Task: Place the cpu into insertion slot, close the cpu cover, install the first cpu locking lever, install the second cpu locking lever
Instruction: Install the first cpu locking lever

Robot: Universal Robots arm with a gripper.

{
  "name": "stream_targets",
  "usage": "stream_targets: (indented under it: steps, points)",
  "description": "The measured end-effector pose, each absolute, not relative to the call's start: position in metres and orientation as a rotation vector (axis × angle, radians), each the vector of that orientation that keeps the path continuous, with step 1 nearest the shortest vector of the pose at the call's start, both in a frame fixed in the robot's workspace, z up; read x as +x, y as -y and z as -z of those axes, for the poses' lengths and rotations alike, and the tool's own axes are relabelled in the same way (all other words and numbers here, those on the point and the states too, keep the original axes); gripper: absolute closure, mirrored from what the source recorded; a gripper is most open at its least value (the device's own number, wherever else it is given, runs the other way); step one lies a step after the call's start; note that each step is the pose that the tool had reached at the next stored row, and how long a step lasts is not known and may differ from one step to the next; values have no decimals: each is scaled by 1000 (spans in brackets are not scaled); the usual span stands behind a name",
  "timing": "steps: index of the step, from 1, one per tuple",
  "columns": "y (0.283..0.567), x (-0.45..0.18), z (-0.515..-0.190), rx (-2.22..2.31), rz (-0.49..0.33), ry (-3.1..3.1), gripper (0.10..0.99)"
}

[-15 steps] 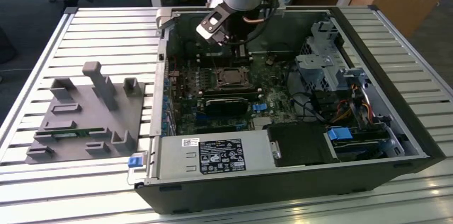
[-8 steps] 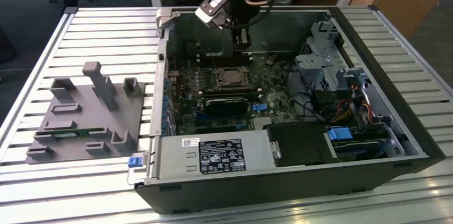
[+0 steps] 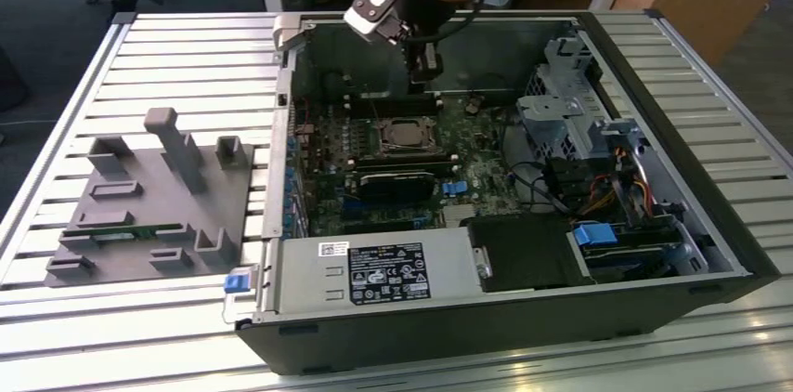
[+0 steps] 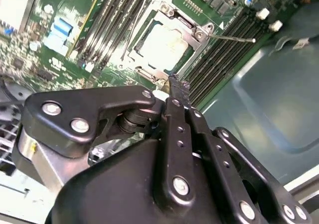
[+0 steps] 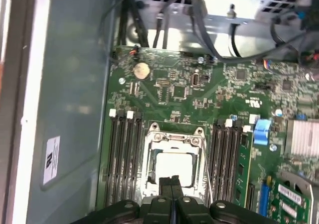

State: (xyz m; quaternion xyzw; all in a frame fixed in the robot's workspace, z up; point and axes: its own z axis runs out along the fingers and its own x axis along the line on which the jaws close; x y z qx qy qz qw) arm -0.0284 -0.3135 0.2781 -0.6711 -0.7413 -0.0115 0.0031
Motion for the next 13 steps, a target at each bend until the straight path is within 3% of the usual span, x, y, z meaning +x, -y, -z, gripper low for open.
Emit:
stream_targets:
  steps: [13]
  points:
    - [313, -28, -278, -1818, 32, 2553, 980]
